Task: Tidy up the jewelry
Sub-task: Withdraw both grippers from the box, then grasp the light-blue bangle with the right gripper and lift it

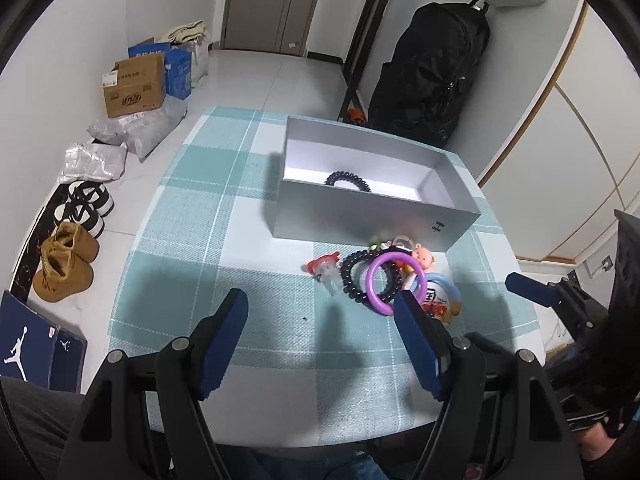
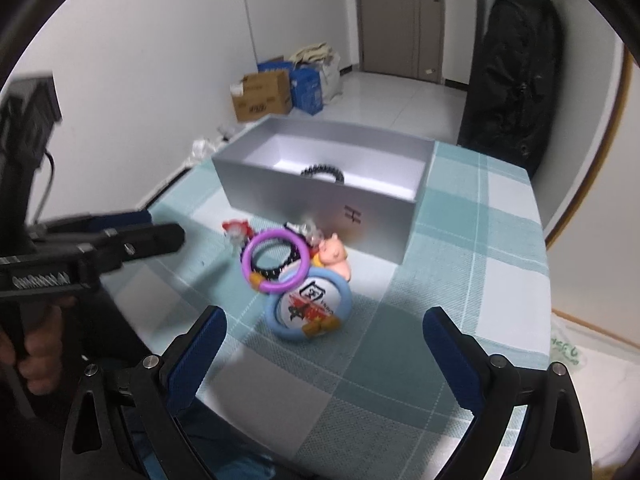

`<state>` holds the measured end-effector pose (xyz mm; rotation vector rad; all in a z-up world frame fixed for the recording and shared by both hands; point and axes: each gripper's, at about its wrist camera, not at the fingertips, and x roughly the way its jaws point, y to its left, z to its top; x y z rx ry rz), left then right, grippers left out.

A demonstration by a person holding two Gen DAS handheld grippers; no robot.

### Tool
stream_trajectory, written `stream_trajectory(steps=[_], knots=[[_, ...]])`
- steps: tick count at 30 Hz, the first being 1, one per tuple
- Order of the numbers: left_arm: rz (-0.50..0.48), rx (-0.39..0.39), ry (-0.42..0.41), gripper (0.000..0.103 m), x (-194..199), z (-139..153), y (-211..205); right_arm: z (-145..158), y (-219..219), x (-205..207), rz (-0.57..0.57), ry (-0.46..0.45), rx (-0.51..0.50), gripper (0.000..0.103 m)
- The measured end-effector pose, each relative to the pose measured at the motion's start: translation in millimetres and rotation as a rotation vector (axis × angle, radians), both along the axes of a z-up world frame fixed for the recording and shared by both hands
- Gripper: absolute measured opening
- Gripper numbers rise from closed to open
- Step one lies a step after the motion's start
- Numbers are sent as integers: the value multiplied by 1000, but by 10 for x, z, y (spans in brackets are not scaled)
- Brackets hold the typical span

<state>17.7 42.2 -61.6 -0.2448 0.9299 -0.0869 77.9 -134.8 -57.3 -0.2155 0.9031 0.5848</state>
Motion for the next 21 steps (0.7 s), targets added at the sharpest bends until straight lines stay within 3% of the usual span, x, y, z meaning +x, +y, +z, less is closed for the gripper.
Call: stream_trajectory(steps=[7, 12, 19, 21], knots=[[-5, 7, 7, 71, -1, -33, 27, -169, 161, 13, 44, -7, -85, 94], [-9, 10, 16, 71, 3, -58, 67, -275, 240, 66, 62, 10, -118, 78], [-2, -5, 22, 71, 15, -67, 115, -323, 312, 61, 78, 0, -123, 70], [-1, -6, 25, 71, 23, -71, 118, -318, 315, 82, 91, 4, -114, 62]])
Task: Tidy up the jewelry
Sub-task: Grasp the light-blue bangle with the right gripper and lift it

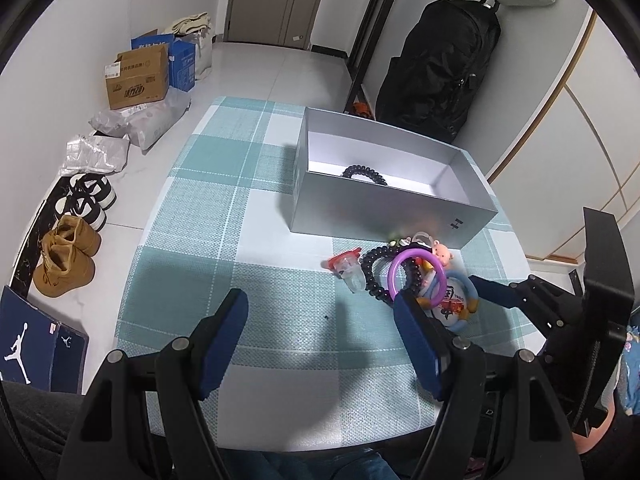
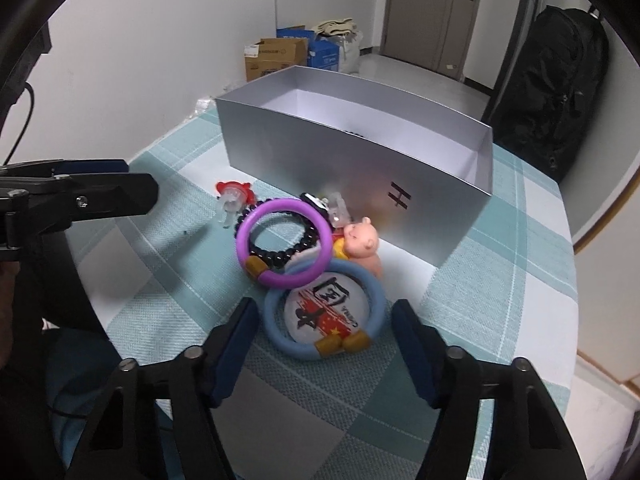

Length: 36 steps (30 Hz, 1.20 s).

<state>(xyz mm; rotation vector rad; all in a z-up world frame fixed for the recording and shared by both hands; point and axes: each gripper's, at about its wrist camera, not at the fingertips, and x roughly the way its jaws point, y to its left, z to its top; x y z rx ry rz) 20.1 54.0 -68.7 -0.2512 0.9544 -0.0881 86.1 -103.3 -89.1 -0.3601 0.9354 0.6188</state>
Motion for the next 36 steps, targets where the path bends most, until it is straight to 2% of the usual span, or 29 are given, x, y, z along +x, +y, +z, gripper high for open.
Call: stream_trajectory(steps=[9, 20, 32, 36], knots=[[-9, 2, -1, 71, 20, -8, -9, 13, -87, 73, -15, 41, 54, 61], [-39, -1, -2, 71, 44, -3, -123, 202, -209, -4, -46, 57, 139, 60], [-120, 0, -32, 71, 114, 26, -356, 356, -479, 49, -124, 78, 246, 60], [-154, 41, -38, 71, 144, 13, -502, 393, -619, 88, -174, 80, 281, 60]])
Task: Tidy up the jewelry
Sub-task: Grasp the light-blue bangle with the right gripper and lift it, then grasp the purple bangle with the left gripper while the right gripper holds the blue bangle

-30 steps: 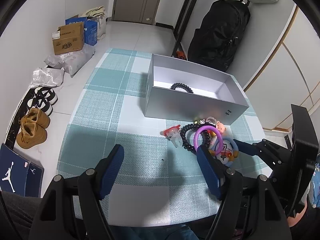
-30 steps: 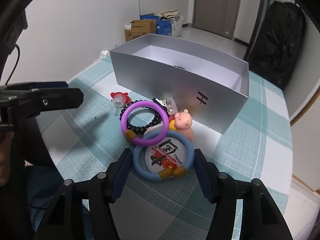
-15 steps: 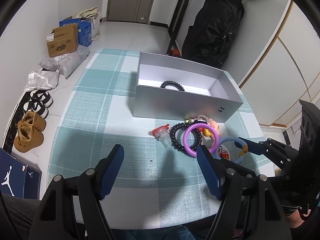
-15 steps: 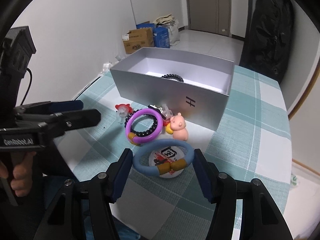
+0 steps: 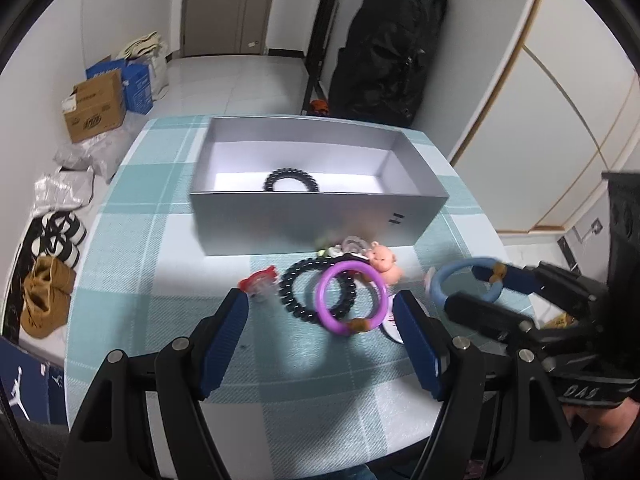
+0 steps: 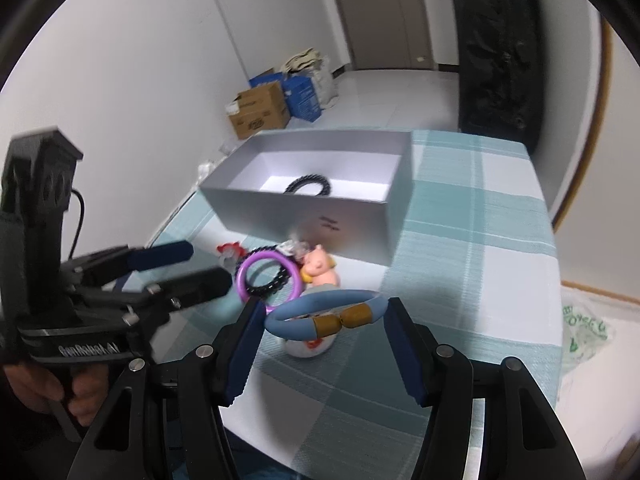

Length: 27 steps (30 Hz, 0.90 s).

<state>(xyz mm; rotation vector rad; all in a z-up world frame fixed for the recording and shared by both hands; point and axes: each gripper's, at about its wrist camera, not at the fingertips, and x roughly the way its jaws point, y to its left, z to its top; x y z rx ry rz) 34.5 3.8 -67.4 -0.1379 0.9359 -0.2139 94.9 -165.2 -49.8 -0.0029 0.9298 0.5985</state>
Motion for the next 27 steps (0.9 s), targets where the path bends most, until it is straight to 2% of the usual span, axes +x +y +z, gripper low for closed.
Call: stream_trajectory(steps=[4, 6, 9, 14, 18, 20, 27], knots=[[-44, -14, -12, 71, 21, -10, -112, 35, -116, 31, -35, -1, 24, 60], [-55, 62, -24, 71, 30, -34, -223, 53, -152, 36, -44, -2, 32, 60], [-47, 133, 8, 71, 86, -117, -298, 71, -190, 36, -53, -5, 44, 60], [-44, 140, 11, 71, 106, -131, -291, 85, -234, 38, -64, -6, 59, 60], [-68, 178, 6, 71, 114, -185, -354, 89, -248, 45, -69, -6, 63, 60], [-75, 191, 17, 53, 134, -227, -375, 88, -254, 49, -72, -9, 59, 60], [-93, 174, 12, 47, 111, -187, -385, 103, -298, 53, -82, -13, 69, 60]])
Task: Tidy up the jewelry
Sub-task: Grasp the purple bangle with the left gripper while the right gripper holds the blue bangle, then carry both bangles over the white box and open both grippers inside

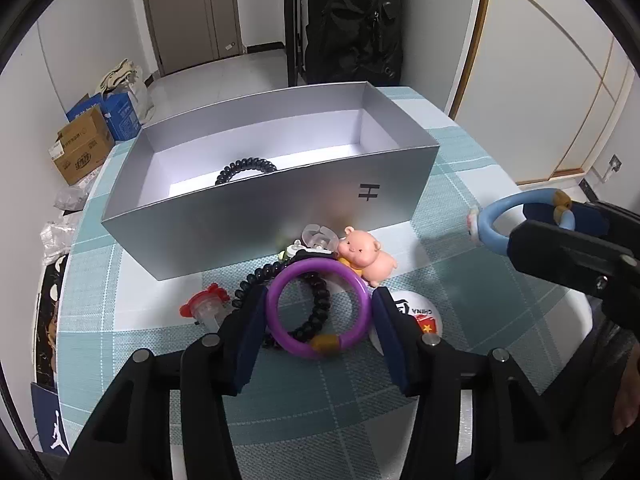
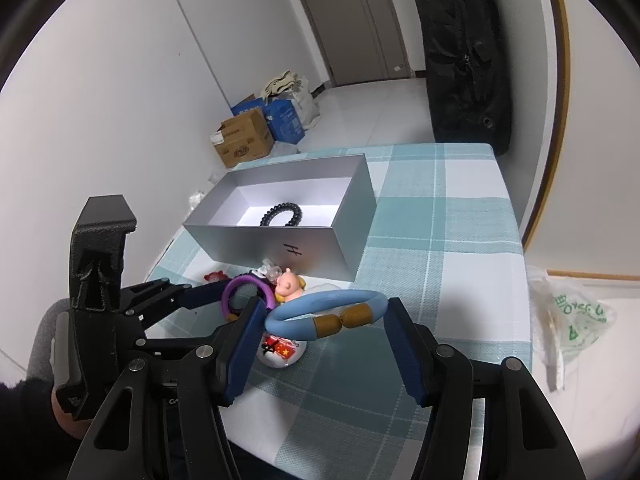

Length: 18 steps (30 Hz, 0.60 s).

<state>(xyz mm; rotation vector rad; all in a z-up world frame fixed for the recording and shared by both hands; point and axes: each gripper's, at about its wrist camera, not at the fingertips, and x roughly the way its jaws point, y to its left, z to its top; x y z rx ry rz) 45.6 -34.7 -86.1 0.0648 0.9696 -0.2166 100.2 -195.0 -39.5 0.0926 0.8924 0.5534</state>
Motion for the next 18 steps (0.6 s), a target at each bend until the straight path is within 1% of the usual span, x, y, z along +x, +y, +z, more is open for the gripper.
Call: stream_trajectory(steps=[4, 11, 18], knots=[[-4, -50, -5, 46, -12, 51, 35, 6, -4, 3, 0, 0, 6, 60], [24, -155, -7, 45, -13, 149, 159, 47, 40, -15, 18, -21, 14, 60], [41, -230, -65, 45, -54, 381, 302, 130, 67, -6, 22, -37, 51, 60]])
